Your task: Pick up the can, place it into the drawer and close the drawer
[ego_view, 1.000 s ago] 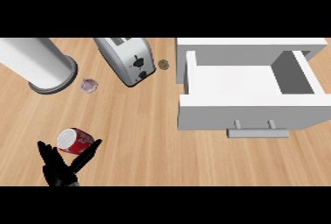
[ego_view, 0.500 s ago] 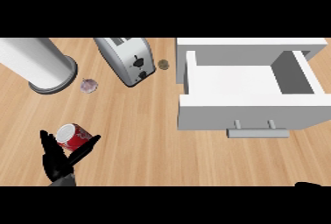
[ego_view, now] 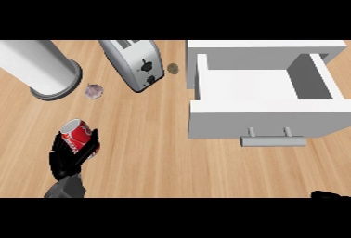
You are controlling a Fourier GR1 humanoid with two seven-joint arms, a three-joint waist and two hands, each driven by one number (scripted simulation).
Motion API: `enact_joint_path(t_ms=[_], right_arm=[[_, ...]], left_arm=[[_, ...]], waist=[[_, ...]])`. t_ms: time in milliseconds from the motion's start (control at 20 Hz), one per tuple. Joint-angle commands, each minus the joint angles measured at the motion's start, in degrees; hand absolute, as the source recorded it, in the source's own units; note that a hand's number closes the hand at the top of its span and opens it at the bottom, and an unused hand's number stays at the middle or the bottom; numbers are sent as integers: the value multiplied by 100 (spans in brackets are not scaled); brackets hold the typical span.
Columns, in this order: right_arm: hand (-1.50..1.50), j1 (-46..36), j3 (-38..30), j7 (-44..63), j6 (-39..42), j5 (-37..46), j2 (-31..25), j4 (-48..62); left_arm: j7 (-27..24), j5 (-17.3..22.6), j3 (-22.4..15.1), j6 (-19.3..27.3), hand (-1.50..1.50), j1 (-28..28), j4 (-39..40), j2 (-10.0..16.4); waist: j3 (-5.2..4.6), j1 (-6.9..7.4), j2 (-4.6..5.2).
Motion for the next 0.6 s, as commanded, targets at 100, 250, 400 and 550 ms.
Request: enact_joint_path(t_ms=[100,250,400,550], right_arm=[[-150,-75,-139,161,-25,-49,-94,-72],[-150,-132,219,-267,-133,440,164,221],[-150,26,296,-10,-16,250,142,-152],[-150,-116,35,20,-55,136,-7,-65]], left_arm=[[330,-142,-277,34,150,14,-475,73],[166,-197,-314,-197,150,-625,68,-30],[543,-645,-1025,-817,150,-1017,133,-97],[650,-897,-1422,-1228,150,-1510,313,-333]], waist=[[-4,24,-6],[-6,3,8],[-10,-120,9],[-13,-222,29]])
